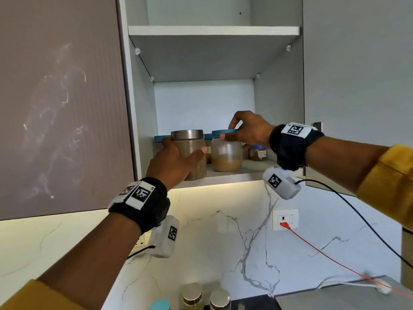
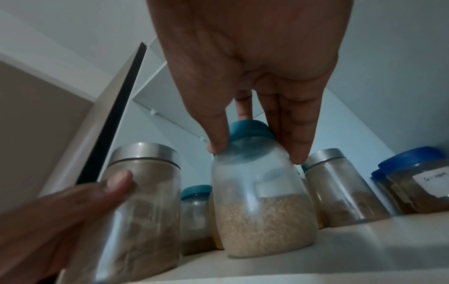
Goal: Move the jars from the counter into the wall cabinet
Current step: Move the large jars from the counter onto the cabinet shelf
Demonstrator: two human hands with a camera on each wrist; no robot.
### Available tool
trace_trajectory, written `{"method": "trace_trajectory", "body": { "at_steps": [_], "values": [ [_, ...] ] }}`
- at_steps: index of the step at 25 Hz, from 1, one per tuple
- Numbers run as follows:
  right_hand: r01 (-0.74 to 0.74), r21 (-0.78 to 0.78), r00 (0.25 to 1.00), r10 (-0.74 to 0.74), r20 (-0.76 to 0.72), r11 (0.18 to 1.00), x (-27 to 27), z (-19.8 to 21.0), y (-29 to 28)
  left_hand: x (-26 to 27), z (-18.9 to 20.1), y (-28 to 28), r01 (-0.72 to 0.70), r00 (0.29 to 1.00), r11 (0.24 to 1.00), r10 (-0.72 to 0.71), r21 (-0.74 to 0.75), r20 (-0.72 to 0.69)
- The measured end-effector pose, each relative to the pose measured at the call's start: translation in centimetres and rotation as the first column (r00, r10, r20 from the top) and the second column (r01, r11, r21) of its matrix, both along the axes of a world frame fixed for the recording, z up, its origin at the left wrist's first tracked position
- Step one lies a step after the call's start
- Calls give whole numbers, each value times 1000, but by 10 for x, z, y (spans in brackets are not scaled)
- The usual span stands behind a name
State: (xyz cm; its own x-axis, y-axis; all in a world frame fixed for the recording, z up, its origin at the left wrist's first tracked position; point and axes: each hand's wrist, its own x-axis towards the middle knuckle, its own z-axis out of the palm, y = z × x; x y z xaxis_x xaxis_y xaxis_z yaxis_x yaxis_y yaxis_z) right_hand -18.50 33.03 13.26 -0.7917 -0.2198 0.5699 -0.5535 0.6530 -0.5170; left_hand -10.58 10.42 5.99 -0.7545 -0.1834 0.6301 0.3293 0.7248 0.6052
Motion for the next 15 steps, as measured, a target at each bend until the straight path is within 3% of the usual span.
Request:
{"method": "trace_trajectory", "body": {
  "at_steps": [2, 5, 9, 15],
  "values": [
    [59, 174, 993, -41, -107, 983, -5, 3, -4, -6, -4, -4, -27, 999, 999, 29, -45, 29],
    [251, 468, 941, -99, -324, 847, -12, 12, -10, -11, -18, -11, -50, 994, 992, 60, -117, 89],
    [152, 528, 983, -73, -167, 836, -26, 30, -18, -14, -31, -16, -157, 985, 948, 170, -276, 24],
    [200, 644, 980, -133, -151, 739, -42, 50, -36, -16, -34, -12, -256, 966, 914, 255, -314, -44]
  ]
}}
